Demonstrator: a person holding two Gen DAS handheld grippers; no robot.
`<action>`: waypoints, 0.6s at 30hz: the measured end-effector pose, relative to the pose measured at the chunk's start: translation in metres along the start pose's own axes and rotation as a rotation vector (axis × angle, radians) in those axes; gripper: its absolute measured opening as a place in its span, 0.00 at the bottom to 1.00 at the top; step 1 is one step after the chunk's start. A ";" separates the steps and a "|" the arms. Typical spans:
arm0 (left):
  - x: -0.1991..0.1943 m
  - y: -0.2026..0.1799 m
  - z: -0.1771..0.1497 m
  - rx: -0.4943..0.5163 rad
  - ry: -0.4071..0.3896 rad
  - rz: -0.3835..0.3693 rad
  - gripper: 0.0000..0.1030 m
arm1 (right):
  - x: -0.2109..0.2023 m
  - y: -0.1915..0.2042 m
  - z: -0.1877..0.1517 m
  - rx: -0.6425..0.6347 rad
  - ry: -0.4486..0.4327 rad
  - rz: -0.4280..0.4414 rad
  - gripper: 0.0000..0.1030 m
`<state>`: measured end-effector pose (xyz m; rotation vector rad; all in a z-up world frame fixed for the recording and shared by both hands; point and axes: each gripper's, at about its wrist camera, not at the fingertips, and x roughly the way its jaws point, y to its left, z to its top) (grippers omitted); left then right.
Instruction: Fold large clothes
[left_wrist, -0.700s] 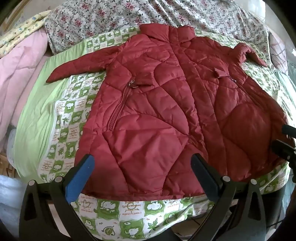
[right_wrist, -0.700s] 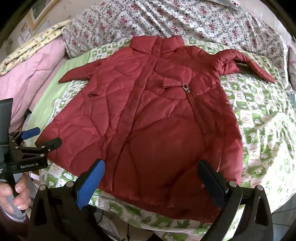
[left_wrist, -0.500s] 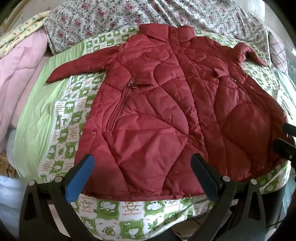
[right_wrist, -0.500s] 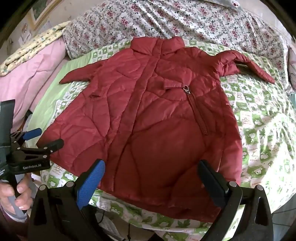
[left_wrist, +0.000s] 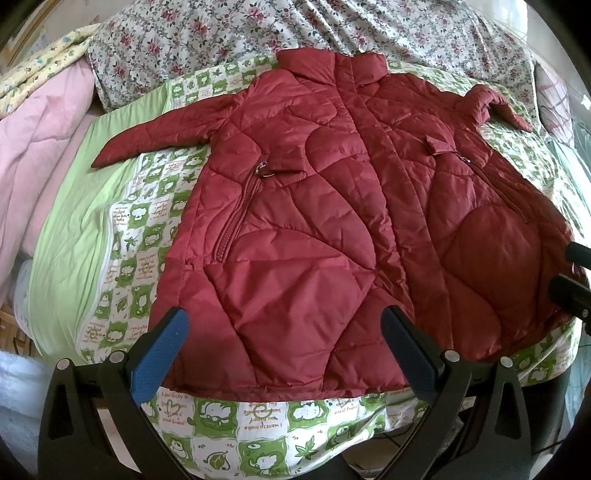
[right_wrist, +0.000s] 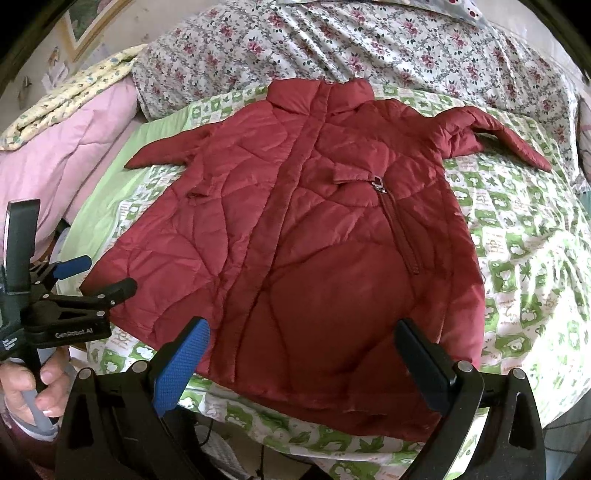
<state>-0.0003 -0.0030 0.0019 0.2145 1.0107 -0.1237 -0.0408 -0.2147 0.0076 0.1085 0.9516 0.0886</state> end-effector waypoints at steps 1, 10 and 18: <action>0.000 0.000 0.000 0.000 0.000 0.001 1.00 | 0.000 0.000 0.000 0.001 0.000 0.001 0.98; -0.001 -0.002 0.002 0.003 0.000 0.001 1.00 | -0.003 0.002 0.001 -0.002 -0.031 0.012 0.98; -0.001 -0.002 0.002 0.000 -0.005 -0.004 1.00 | -0.006 0.001 0.002 0.016 -0.042 0.050 0.98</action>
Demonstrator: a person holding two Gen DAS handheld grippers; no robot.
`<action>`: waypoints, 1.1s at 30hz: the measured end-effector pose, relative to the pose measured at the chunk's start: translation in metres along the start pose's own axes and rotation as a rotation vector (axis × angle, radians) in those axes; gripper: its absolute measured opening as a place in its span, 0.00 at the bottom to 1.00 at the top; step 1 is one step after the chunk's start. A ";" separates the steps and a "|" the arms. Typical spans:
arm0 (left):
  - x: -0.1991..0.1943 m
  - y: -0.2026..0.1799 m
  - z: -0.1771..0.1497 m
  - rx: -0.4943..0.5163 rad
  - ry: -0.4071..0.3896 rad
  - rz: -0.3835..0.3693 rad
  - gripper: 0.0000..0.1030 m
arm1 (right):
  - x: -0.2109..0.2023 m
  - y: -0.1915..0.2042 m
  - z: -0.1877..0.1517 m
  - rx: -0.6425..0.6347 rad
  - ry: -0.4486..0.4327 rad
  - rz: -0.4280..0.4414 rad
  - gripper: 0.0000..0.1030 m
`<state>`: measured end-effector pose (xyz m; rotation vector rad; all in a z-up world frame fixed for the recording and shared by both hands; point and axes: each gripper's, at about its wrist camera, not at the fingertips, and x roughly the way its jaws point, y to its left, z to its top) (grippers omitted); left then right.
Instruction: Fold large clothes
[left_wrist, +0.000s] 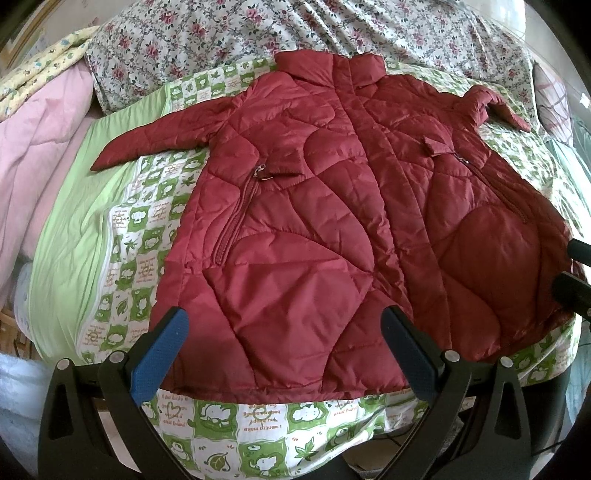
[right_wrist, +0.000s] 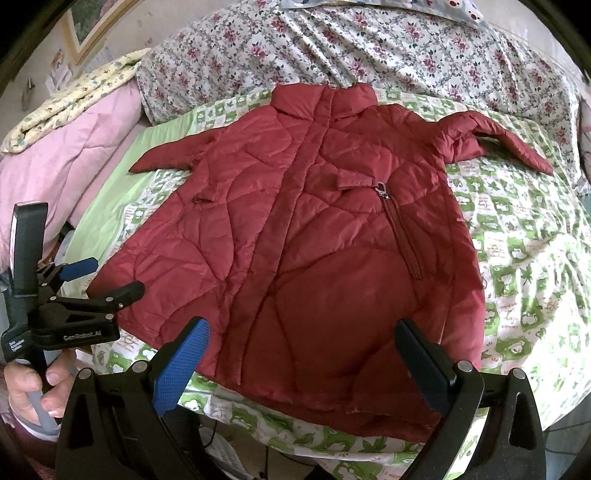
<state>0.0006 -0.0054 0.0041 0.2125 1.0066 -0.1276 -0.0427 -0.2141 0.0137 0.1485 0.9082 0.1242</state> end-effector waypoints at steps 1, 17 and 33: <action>0.000 0.000 0.000 0.000 -0.001 0.000 1.00 | 0.000 0.000 0.000 -0.001 0.001 0.000 0.98; 0.009 -0.002 0.006 0.006 0.040 -0.009 1.00 | 0.006 -0.003 0.003 -0.003 0.010 -0.026 0.98; 0.035 0.003 0.023 -0.030 0.081 -0.079 1.00 | 0.000 -0.082 0.027 0.181 -0.054 -0.003 0.98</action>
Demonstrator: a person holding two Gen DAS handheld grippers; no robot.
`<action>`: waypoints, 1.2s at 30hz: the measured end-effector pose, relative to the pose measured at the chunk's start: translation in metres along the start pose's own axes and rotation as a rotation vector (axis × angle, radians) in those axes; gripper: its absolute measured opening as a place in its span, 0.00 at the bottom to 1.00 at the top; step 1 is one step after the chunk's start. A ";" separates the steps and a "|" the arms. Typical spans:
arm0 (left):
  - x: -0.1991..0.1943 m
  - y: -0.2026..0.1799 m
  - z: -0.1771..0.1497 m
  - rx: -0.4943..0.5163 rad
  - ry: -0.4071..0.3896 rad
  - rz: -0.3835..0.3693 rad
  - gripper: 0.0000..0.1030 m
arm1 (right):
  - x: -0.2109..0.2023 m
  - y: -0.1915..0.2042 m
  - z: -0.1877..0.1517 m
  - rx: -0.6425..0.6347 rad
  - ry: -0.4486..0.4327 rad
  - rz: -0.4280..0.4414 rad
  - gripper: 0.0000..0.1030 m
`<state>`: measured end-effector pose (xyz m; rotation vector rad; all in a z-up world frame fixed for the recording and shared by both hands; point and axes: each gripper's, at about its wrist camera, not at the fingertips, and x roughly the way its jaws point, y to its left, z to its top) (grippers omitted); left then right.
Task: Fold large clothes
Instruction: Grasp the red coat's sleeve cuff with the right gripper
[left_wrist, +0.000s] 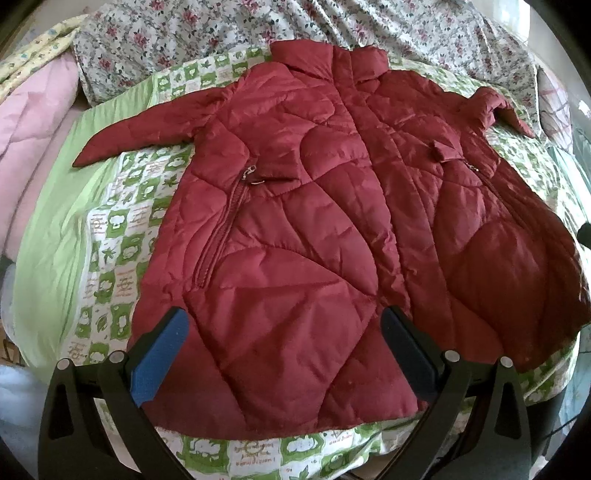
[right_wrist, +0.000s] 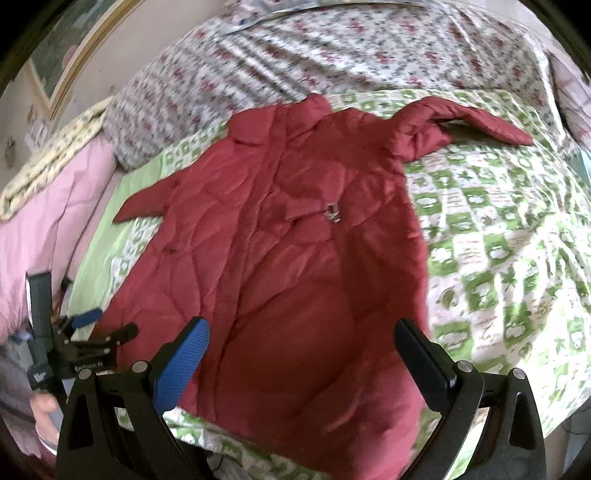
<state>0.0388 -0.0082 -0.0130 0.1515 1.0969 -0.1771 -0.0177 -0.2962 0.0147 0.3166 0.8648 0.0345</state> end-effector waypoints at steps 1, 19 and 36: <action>0.002 0.001 0.002 -0.002 0.005 0.000 1.00 | 0.001 -0.008 0.004 0.018 -0.004 -0.003 0.98; 0.033 0.009 0.041 -0.052 0.001 -0.007 1.00 | 0.028 -0.165 0.098 0.340 -0.129 -0.007 0.98; 0.081 -0.004 0.064 -0.029 0.063 0.001 1.00 | 0.123 -0.340 0.202 0.780 -0.357 0.002 0.68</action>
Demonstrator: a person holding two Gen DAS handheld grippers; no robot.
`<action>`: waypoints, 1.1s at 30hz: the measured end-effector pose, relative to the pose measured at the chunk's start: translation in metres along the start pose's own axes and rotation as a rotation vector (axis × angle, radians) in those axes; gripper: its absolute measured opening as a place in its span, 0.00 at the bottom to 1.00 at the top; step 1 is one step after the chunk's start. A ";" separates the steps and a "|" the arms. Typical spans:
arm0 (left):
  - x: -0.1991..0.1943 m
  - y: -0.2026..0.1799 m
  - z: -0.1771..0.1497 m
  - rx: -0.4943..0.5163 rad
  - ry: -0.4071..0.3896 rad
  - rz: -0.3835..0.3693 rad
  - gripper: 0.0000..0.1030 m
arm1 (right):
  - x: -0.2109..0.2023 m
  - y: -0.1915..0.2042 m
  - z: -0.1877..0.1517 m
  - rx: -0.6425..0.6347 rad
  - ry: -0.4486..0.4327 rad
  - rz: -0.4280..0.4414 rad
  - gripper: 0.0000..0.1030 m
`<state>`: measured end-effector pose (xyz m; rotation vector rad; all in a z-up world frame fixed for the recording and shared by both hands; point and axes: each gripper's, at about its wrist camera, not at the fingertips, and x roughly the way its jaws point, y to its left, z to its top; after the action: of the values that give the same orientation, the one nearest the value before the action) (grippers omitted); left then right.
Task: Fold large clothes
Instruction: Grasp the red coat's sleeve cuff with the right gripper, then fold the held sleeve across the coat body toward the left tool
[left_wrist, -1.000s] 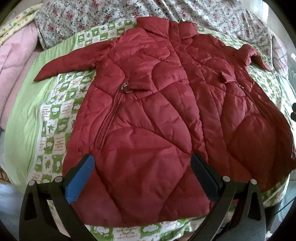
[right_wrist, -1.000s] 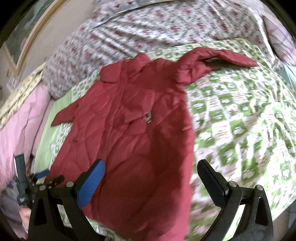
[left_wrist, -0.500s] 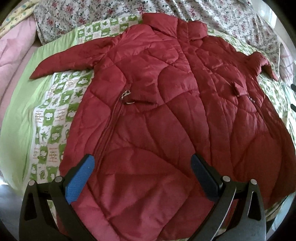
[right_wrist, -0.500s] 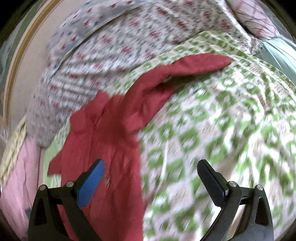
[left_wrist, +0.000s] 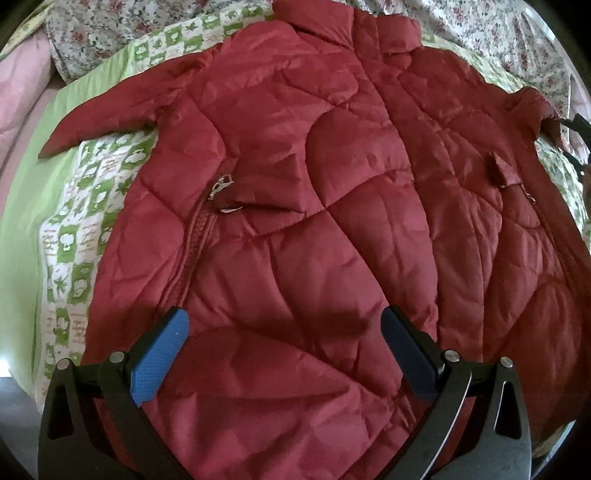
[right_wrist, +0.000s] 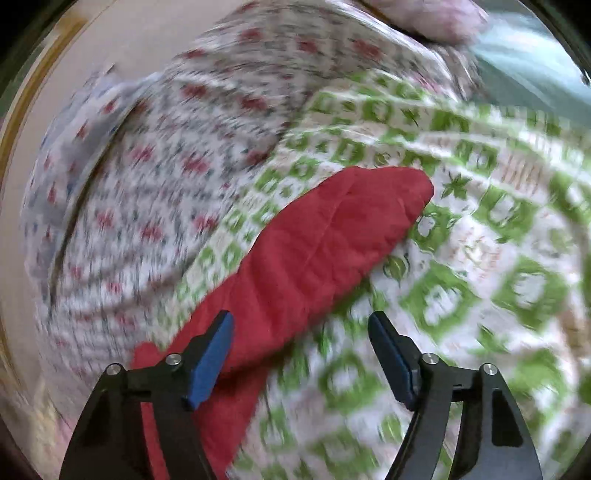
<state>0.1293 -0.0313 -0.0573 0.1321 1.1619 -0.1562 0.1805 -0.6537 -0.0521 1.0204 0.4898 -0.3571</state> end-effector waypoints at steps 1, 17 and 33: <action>0.001 -0.001 0.001 0.002 -0.003 -0.001 1.00 | 0.009 -0.007 0.004 0.046 0.006 0.007 0.66; -0.004 0.001 0.022 -0.028 -0.044 -0.053 1.00 | -0.013 0.080 -0.007 -0.198 -0.021 0.185 0.13; -0.022 0.056 0.024 -0.123 -0.022 -0.085 1.00 | 0.009 0.300 -0.225 -0.734 0.332 0.429 0.13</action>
<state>0.1534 0.0205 -0.0267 -0.0276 1.1524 -0.1605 0.2885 -0.3128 0.0623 0.4381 0.6186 0.3697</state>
